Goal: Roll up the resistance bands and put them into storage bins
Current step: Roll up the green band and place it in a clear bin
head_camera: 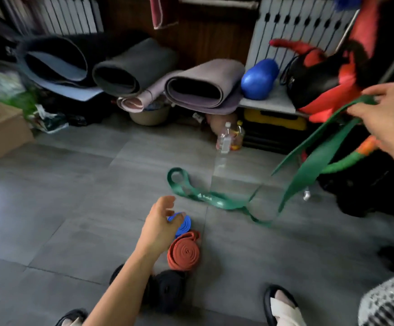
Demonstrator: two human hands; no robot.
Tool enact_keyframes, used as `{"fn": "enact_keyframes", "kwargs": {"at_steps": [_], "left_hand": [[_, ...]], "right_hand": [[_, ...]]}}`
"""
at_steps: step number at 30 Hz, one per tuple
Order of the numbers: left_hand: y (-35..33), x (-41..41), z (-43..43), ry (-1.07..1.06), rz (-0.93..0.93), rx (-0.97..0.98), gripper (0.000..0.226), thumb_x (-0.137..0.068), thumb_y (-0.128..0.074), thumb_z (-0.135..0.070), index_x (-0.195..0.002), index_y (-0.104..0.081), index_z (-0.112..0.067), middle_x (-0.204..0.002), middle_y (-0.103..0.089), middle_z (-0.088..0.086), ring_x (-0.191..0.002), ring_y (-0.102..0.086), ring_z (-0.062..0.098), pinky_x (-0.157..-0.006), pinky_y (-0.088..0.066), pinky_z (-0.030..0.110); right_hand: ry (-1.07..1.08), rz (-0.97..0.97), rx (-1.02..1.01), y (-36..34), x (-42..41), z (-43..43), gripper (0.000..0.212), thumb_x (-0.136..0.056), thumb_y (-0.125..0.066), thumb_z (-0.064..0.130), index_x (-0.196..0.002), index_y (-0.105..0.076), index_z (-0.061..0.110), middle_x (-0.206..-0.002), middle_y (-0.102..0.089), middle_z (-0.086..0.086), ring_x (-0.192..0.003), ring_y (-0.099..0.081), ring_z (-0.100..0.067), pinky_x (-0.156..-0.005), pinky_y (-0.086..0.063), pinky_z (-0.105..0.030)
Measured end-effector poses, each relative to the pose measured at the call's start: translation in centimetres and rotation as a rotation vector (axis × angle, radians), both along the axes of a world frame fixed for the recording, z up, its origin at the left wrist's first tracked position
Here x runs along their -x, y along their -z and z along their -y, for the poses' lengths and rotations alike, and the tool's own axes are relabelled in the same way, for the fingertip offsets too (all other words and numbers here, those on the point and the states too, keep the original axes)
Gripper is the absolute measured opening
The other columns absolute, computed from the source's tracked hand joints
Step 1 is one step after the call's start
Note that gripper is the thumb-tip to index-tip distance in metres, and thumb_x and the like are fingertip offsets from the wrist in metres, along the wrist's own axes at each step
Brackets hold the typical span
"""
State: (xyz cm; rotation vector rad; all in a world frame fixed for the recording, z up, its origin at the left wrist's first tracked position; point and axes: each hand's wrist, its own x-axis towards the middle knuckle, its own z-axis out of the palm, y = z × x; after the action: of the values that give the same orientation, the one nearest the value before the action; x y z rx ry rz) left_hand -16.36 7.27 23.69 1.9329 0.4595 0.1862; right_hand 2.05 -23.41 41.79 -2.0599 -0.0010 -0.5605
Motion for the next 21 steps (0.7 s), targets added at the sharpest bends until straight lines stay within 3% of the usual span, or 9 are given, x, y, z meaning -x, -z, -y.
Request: {"fn": "enact_keyframes", "kwargs": {"at_steps": [3,5,7,10,13,15,18,21], "left_hand": [[-4.4,1.5,3.7,0.123,0.026,0.012,0.028,-0.083,-0.064,-0.006,-0.106,-0.051,-0.015,-0.107,-0.057,0.005,-0.083,-0.056,0.016,-0.077,-0.045,0.021],[-7.2,2.2,6.4,0.234,0.034,0.013,0.029,-0.084,-0.063,-0.006,-0.111,-0.053,-0.011,-0.104,-0.058,0.004,-0.081,-0.057,0.012,-0.068,-0.043,0.012],[-9.8,2.5,9.0,0.327,0.051,0.031,0.036,-0.084,-0.063,-0.007,-0.119,-0.052,-0.008,-0.108,-0.058,0.007,-0.084,-0.057,0.015,-0.073,-0.047,0.019],[-13.7,2.9,12.4,0.405,0.100,0.031,0.040,-0.084,-0.065,-0.013,-0.122,-0.052,-0.013,-0.113,-0.058,0.005,-0.089,-0.058,0.019,-0.084,-0.049,0.036],[-18.0,2.8,15.9,0.438,0.220,0.021,0.050,-0.083,-0.066,-0.014,-0.130,-0.048,-0.014,-0.114,-0.058,0.002,-0.088,-0.059,0.016,-0.091,-0.048,0.036],[-21.2,2.8,18.2,0.451,0.344,0.039,0.058,-0.082,-0.067,-0.012,-0.135,-0.042,-0.014,-0.102,-0.056,-0.005,-0.079,-0.057,0.011,-0.089,-0.048,0.035],[-25.7,2.7,21.6,0.522,0.485,-0.034,0.066,-0.083,-0.067,-0.016,-0.140,-0.034,-0.014,-0.096,-0.055,-0.001,-0.082,-0.057,0.016,-0.087,-0.047,0.033],[-28.4,3.4,24.2,0.658,0.440,-0.113,0.065,-0.084,-0.066,-0.016,-0.141,-0.033,-0.013,-0.093,-0.061,0.009,-0.085,-0.062,0.024,-0.086,-0.050,0.034]], "right_hand": [[-0.103,0.009,0.062,-1.1,3.2,2.7,0.046,-0.067,-0.071,0.002,-0.108,-0.052,0.010,-0.090,-0.055,-0.004,-0.071,-0.048,-0.003,-0.077,-0.046,-0.032],[-0.152,0.065,0.107,-2.5,5.5,3.9,0.044,-0.070,-0.069,-0.001,-0.107,-0.052,0.016,-0.095,-0.057,-0.008,-0.069,-0.047,0.002,-0.076,-0.044,-0.026],[-0.209,0.094,0.073,-4.1,7.6,4.9,0.041,-0.069,-0.068,0.000,-0.104,-0.052,0.015,-0.086,-0.057,0.002,-0.062,-0.049,0.006,-0.068,-0.041,-0.016],[-0.264,0.183,0.017,-7.7,11.2,6.1,0.036,-0.065,-0.068,0.006,-0.093,-0.052,0.023,-0.079,-0.052,0.011,-0.056,-0.049,0.005,-0.062,-0.041,-0.012],[-0.289,0.318,-0.015,-12.1,14.2,7.4,0.040,-0.071,-0.065,-0.004,-0.084,-0.047,0.030,-0.080,-0.051,0.011,-0.052,-0.048,0.008,-0.058,-0.041,-0.008],[-0.300,0.404,-0.057,-15.1,16.2,8.2,0.037,-0.067,-0.065,0.004,-0.084,-0.047,0.031,-0.081,-0.050,0.010,-0.056,-0.048,0.008,-0.060,-0.041,-0.010],[-0.333,0.534,-0.106,-18.6,18.6,9.0,0.032,-0.068,-0.063,0.010,-0.088,-0.047,0.029,-0.088,-0.051,0.008,-0.074,-0.052,0.003,-0.070,-0.045,-0.013],[-0.388,0.508,-0.063,-20.0,20.4,8.7,0.030,-0.073,-0.066,0.010,-0.089,-0.047,0.027,-0.090,-0.052,0.005,-0.079,-0.054,-0.003,-0.071,-0.047,-0.013]]}}
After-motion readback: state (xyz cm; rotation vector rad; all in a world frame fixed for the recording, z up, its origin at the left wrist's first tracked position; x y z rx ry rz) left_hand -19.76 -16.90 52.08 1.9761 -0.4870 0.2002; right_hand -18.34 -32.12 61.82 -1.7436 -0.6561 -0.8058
